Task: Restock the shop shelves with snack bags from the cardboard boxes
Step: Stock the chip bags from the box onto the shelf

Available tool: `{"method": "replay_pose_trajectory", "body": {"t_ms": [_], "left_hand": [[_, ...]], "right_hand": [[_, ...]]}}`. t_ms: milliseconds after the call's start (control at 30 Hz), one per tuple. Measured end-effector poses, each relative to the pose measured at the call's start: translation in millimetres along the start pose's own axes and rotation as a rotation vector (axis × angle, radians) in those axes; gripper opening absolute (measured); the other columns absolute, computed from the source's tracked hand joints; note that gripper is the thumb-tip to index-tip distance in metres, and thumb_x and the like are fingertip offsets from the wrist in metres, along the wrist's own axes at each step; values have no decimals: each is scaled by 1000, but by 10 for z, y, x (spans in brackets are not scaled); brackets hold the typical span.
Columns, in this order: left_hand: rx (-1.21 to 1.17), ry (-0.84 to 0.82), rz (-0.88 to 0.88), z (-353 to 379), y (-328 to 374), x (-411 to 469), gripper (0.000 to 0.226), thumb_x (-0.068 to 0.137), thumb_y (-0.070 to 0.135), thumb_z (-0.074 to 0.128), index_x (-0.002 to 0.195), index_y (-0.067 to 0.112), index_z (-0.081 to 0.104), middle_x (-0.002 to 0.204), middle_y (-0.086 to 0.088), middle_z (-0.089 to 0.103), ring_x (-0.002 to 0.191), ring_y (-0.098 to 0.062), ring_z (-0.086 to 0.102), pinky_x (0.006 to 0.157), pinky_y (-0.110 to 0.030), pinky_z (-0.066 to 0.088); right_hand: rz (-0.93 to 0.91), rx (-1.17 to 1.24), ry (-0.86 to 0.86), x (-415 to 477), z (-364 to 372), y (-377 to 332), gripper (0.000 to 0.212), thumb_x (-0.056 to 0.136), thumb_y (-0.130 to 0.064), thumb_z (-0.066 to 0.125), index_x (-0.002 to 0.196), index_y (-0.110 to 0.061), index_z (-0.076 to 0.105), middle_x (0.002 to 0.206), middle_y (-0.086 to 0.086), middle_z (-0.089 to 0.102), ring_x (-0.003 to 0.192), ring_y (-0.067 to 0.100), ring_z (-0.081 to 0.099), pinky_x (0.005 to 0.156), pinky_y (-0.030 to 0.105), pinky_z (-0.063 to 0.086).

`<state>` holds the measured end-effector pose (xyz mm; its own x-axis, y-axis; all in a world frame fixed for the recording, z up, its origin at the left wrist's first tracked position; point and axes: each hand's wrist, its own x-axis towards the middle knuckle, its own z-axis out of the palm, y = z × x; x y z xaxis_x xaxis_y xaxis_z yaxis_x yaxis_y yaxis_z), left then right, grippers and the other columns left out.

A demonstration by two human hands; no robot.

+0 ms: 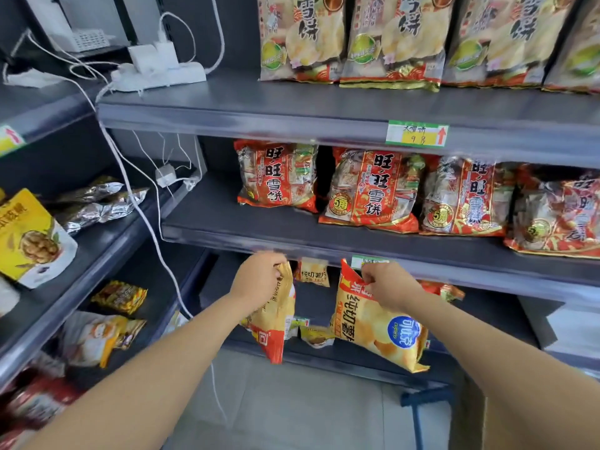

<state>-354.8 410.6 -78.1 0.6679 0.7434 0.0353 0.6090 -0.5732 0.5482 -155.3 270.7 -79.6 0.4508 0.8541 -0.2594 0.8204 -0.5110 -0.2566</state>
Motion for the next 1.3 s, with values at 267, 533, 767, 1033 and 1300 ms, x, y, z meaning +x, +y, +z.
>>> {"method": "replay_pose_trajectory", "body": {"t_ms": [267, 533, 767, 1033, 1300], "left_hand": [[400, -170, 306, 614, -696, -11, 27, 88, 1, 48, 107, 11, 64, 108, -5, 57, 106, -21, 51, 72, -28, 35], [688, -275, 626, 1762, -1573, 332, 36, 31, 12, 89, 57, 20, 66, 66, 5, 61, 60, -14, 60, 45, -18, 44], [795, -54, 620, 2512, -2167, 760, 32, 34, 5, 84, 59, 16, 67, 64, 0, 58, 63, -20, 60, 50, -31, 49], [950, -71, 537, 3240, -2522, 1358, 35, 85, -2, 46, 119, 5, 53, 121, -12, 50, 123, -32, 42, 98, -44, 36], [236, 422, 177, 3576, -3080, 1620, 85, 67, 44, 80, 136, 14, 40, 142, -13, 33, 130, -32, 35, 98, -52, 42]], "right_hand": [[-158, -322, 131, 236, 836, -189, 34, 88, 5, 42, 109, -22, 48, 83, -2, 54, 76, 22, 48, 88, 32, 38], [-354, -619, 106, 1142, 1818, -121, 41, 67, -6, 74, 106, -16, 62, 90, 8, 65, 83, 25, 63, 89, 38, 43], [-410, -864, 188, 1976, 2408, 101, 41, 92, -10, 47, 131, -20, 45, 121, 4, 58, 111, 26, 52, 106, 38, 24], [-533, -1150, 213, 2691, 2732, 49, 42, 91, -20, 54, 131, -28, 46, 128, 1, 56, 122, 24, 47, 111, 46, 18], [-571, -959, 974, 3201, 3137, 171, 36, 76, -27, 73, 111, -19, 67, 115, 8, 65, 119, 36, 50, 108, 57, 12]]}}
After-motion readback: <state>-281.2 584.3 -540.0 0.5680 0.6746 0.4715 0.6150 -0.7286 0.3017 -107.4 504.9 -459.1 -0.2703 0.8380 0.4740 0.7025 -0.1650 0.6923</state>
